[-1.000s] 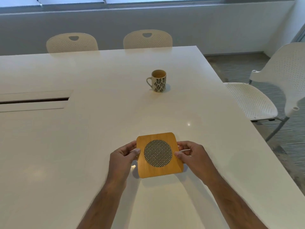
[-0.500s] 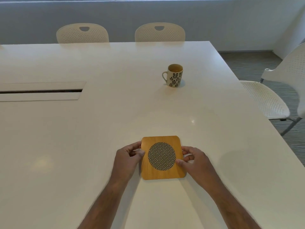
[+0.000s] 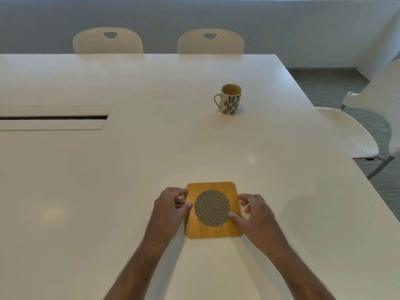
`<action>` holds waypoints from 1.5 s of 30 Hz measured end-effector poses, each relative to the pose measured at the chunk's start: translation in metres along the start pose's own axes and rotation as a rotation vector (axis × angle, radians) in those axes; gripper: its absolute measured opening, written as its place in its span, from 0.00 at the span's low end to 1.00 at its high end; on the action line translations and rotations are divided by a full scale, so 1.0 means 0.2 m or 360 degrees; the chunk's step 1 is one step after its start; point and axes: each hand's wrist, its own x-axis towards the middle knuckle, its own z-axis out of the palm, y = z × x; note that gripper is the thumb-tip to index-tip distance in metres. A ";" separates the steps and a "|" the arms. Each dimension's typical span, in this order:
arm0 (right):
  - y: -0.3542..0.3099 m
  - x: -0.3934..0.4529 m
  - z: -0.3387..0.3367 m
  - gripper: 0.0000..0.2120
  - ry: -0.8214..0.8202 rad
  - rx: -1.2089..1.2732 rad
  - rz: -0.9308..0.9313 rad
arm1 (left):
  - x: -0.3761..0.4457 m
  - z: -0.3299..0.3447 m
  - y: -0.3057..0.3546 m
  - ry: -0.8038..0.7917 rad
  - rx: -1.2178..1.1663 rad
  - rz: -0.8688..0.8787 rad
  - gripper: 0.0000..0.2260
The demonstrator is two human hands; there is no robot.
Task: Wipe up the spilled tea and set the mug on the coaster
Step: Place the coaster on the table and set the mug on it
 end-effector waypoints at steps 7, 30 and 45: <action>0.03 0.03 -0.03 0.20 0.0037 0.0111 -0.0069 | 0.04 -0.01 0.01 0.0036 0.0093 0.0146 0.19; -0.01 1.18 -0.19 0.18 0.0094 0.0522 -0.0227 | 1.01 0.18 0.41 -0.0044 -0.0030 0.0382 0.17; -0.06 1.92 -0.30 0.50 0.0162 0.0348 -0.0199 | 1.64 0.37 0.54 -0.0087 -0.0037 0.0216 0.22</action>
